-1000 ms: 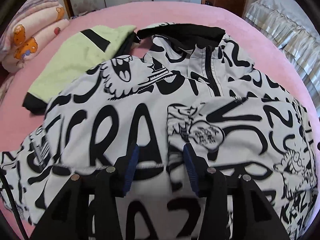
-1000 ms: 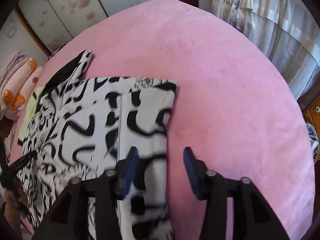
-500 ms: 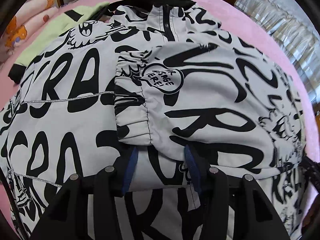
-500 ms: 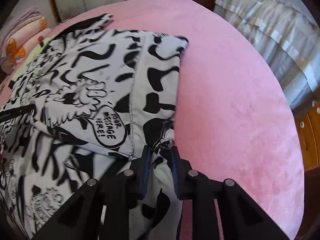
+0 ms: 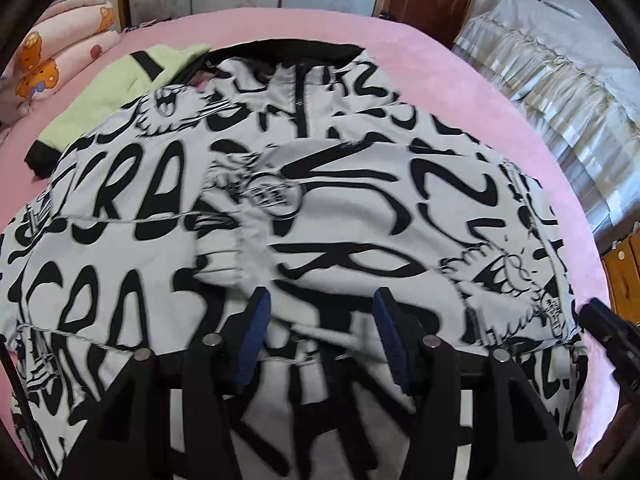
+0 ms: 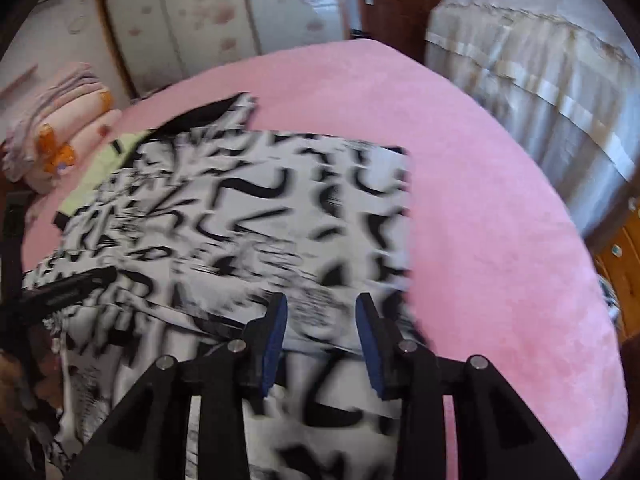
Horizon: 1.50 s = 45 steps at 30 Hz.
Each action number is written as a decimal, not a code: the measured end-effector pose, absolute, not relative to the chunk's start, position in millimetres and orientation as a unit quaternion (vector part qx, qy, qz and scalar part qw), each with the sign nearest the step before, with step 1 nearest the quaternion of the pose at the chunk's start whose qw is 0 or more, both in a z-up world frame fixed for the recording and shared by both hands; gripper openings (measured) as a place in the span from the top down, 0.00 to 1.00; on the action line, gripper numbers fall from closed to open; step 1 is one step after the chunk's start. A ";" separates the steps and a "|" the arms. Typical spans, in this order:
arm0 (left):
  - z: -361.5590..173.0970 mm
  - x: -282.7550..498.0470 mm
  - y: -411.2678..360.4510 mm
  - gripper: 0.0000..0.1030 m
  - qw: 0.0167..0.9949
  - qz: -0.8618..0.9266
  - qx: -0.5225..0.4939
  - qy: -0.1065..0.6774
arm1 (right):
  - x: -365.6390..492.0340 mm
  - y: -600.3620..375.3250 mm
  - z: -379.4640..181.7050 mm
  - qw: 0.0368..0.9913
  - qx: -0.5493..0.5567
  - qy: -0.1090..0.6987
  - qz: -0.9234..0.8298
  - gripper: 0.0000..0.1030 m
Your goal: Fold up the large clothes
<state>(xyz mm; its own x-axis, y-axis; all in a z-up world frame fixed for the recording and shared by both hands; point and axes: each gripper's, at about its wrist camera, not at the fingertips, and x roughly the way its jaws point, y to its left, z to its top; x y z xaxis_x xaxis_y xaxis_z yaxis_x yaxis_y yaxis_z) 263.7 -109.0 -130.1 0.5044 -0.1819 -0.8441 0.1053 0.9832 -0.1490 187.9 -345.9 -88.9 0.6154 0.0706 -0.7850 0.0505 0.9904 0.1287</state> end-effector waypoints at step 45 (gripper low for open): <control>-85.7 208.1 -68.4 0.35 0.873 -0.044 -0.024 0.485 | 149.1 -324.1 -90.6 0.875 0.119 0.461 -0.092 0.68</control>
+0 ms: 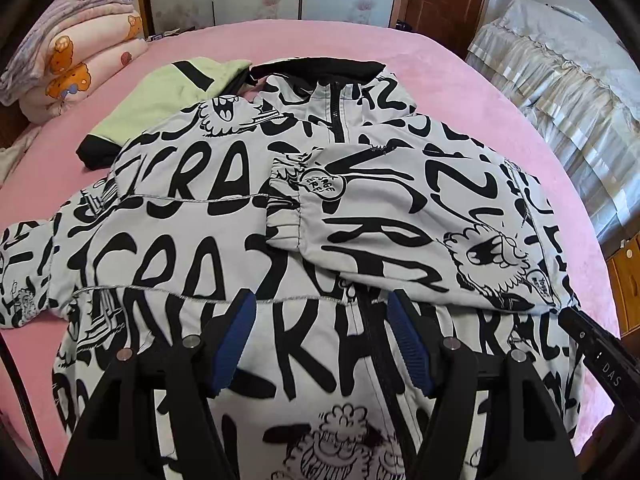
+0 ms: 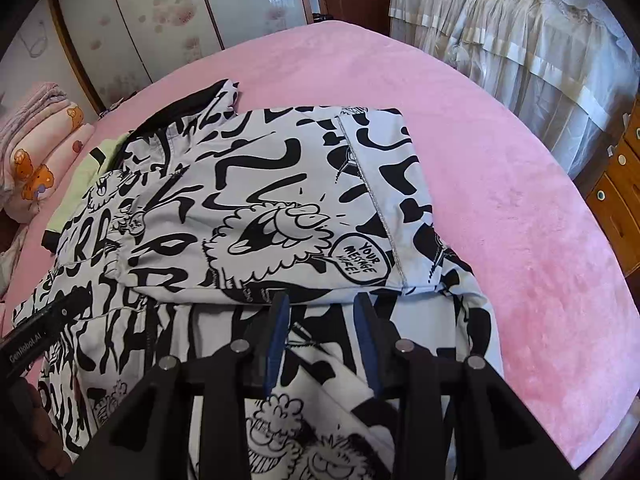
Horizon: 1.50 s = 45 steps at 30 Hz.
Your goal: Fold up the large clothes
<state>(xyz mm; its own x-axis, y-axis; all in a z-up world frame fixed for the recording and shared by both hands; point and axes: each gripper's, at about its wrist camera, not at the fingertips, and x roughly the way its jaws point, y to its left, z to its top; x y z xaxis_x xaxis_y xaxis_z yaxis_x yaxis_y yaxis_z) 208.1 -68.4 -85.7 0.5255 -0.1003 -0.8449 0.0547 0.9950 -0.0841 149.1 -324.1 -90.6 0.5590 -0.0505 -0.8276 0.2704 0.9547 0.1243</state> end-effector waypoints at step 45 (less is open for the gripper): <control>-48.1 87.7 291.8 0.25 0.880 0.130 -0.169 0.425 | 119.1 -10.6 -3.7 0.908 -0.040 0.410 0.070 0.68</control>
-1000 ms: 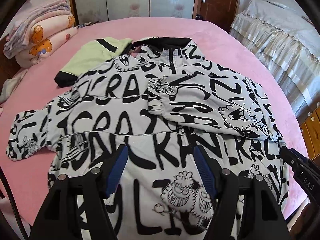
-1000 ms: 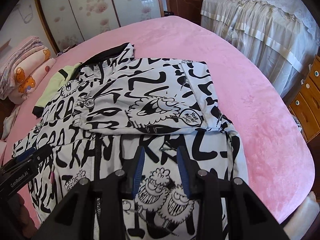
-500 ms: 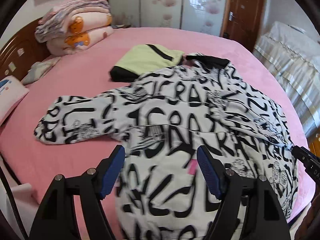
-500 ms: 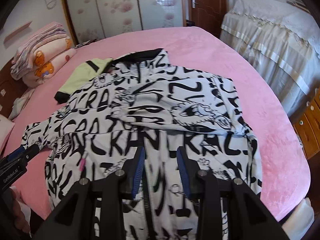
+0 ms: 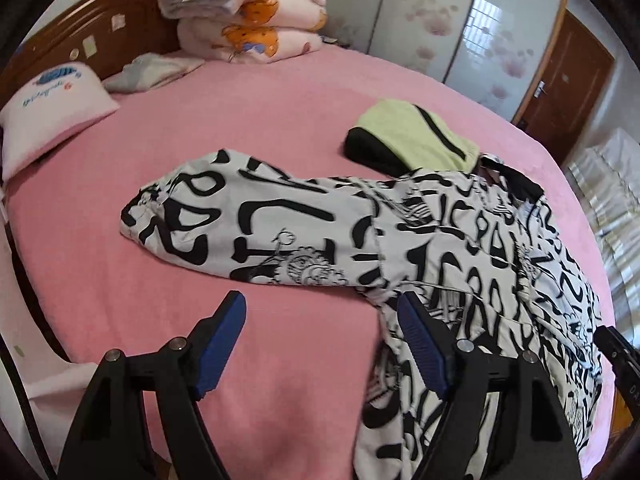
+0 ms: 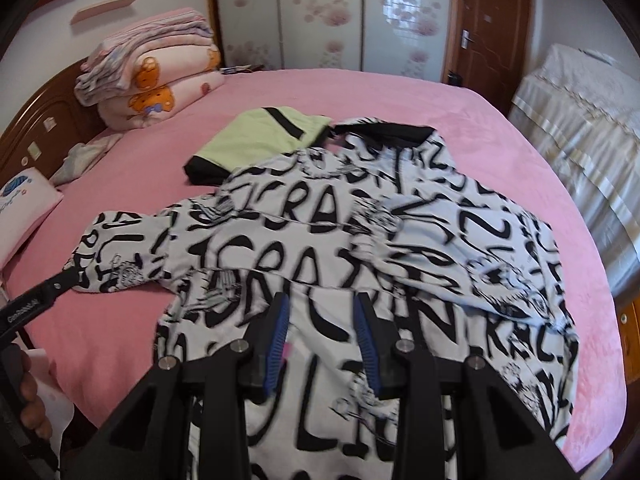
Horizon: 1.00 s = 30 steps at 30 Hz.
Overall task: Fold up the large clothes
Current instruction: 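Grasp the other sleeve with the left tool and fold it across the front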
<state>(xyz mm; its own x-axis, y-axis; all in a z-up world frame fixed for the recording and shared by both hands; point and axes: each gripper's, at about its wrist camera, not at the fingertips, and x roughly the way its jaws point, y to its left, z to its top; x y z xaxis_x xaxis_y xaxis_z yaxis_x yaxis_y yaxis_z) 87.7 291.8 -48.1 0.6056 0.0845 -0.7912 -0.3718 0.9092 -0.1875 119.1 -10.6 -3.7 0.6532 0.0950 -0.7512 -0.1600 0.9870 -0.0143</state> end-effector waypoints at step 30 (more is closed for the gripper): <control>-194.0 155.1 486.5 0.94 0.787 0.276 -0.404 0.376 | 207.5 111.9 -127.3 0.850 -0.066 0.504 0.137 0.67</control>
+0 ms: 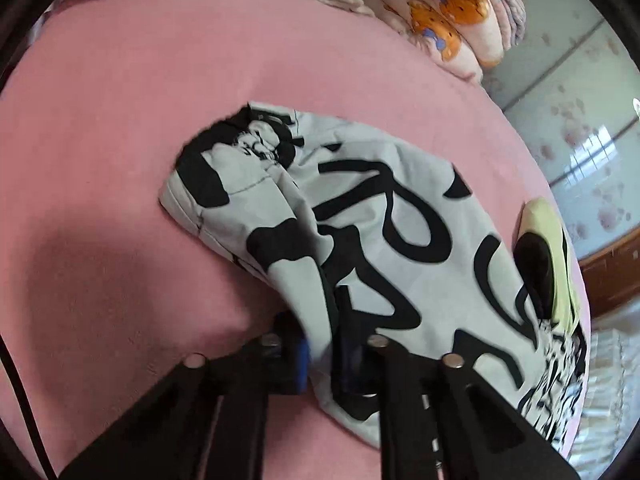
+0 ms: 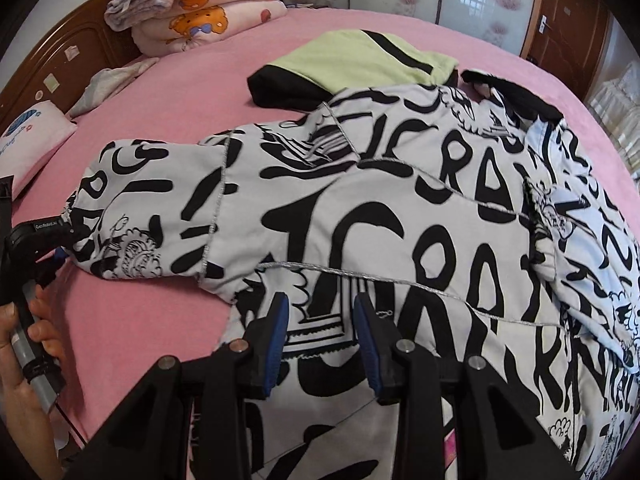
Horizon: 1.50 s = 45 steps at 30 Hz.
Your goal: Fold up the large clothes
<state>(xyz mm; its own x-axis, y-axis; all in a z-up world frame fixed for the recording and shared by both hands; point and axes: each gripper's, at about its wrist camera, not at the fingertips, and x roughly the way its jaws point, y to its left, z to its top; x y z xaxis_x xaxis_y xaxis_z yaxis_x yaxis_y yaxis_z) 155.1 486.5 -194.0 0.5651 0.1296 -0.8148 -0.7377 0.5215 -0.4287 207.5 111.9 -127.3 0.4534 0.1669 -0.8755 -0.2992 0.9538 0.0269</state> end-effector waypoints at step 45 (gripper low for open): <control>-98.0 145.1 173.3 0.31 0.876 -0.036 -0.088 0.472 | 209.1 -53.9 -78.8 0.877 0.069 0.462 0.114 0.39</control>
<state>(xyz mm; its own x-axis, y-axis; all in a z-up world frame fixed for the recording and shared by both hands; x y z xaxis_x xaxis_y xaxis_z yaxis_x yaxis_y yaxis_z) 145.1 173.3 -98.0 0.5516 -0.1456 -0.8213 -0.0211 0.9819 -0.1882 209.1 -53.9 -78.8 0.5473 0.2645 -0.7940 -0.1365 0.9643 0.2272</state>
